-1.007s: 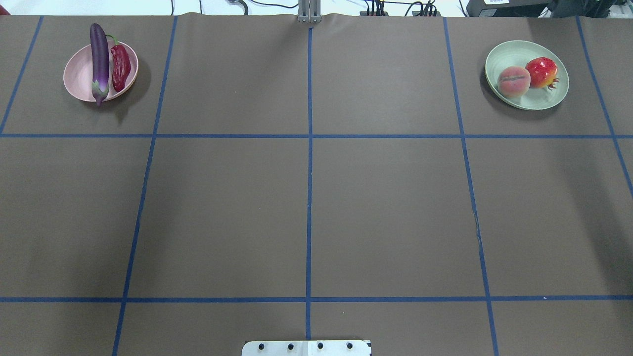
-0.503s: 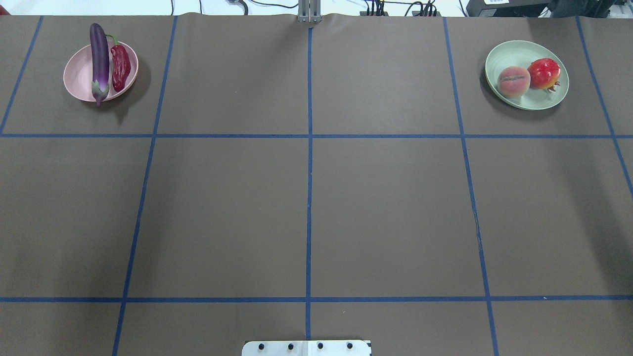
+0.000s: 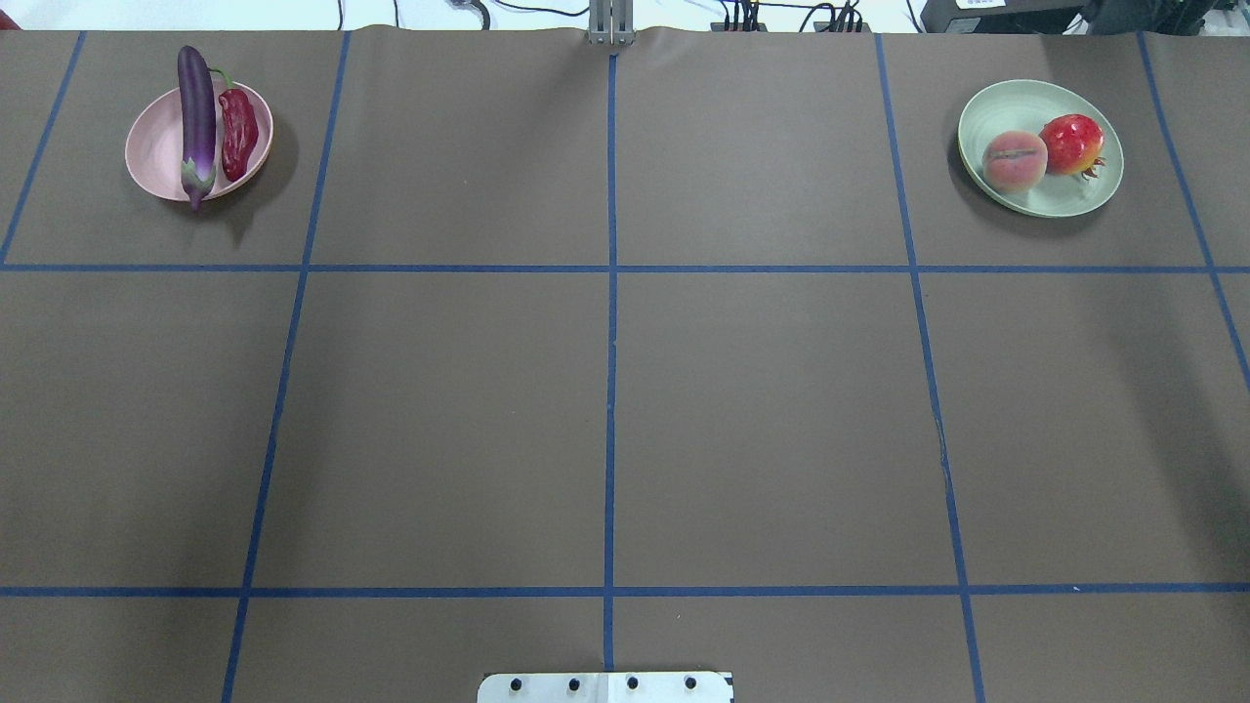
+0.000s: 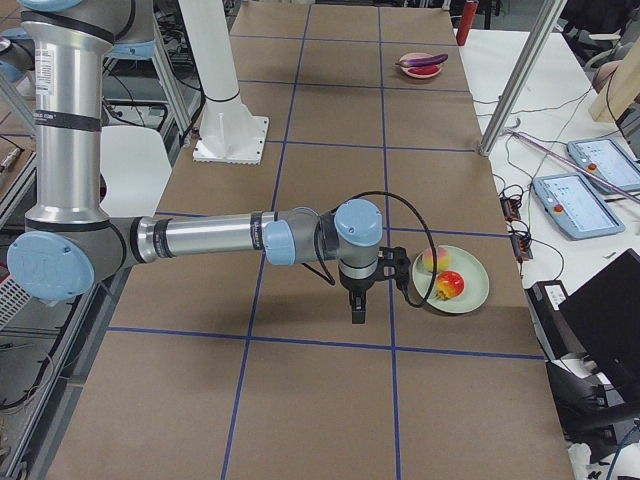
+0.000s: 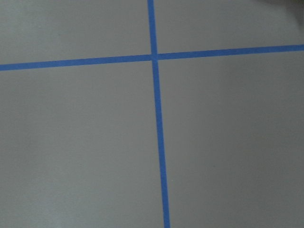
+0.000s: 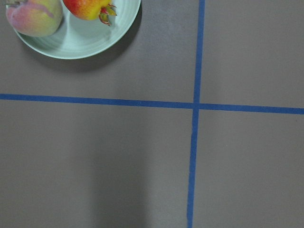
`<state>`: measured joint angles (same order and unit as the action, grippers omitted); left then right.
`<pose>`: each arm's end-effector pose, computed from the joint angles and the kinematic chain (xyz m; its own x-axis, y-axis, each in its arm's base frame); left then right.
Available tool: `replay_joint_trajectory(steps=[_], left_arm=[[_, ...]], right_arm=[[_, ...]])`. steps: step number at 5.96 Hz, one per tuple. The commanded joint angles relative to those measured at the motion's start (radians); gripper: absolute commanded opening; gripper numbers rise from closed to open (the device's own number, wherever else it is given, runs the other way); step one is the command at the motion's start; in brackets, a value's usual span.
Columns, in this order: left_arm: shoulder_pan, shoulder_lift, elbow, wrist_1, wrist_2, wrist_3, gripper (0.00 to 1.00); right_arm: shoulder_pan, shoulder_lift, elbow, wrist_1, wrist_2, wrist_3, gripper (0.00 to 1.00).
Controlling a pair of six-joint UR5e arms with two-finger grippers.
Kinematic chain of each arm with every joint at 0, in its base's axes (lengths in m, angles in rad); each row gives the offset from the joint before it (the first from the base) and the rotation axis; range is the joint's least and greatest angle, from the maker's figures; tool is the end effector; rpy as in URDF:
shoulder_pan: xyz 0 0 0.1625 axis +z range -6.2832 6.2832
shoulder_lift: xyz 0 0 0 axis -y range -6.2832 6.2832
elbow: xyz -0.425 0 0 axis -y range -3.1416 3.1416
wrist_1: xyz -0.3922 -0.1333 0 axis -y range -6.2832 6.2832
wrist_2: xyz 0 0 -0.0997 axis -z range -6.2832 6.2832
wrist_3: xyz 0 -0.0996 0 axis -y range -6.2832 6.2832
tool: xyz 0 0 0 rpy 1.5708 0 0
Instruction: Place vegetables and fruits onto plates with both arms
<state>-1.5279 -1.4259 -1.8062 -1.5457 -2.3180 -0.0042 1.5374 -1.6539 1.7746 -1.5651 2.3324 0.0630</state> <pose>-0.0470 -0.4359 0.6140 0.7312 0.0717 -0.6784 -0.0397 0.9973 0.0625 0.0491 -0.4640 0.5977 0.7211 -0.0485 0.6912 -0.0123 0.9965 0.0827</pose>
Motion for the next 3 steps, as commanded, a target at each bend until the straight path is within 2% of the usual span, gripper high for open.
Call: replay_joint_trajectory(steps=[1,2,3], left_arm=[[-0.001,0.013,-0.048,0.003,0.008,-0.002,1.0],[-0.001,0.04,-0.056,0.006,0.006,-0.002,1.0],[-0.003,0.097,-0.096,0.0,-0.056,0.001,1.0]], right_arm=[[0.013,0.006,0.006,-0.035,-0.009,-0.031,1.0],[0.01,0.011,0.005,-0.035,-0.004,-0.029,1.0],[0.01,0.019,-0.004,-0.036,-0.01,-0.029,1.0]])
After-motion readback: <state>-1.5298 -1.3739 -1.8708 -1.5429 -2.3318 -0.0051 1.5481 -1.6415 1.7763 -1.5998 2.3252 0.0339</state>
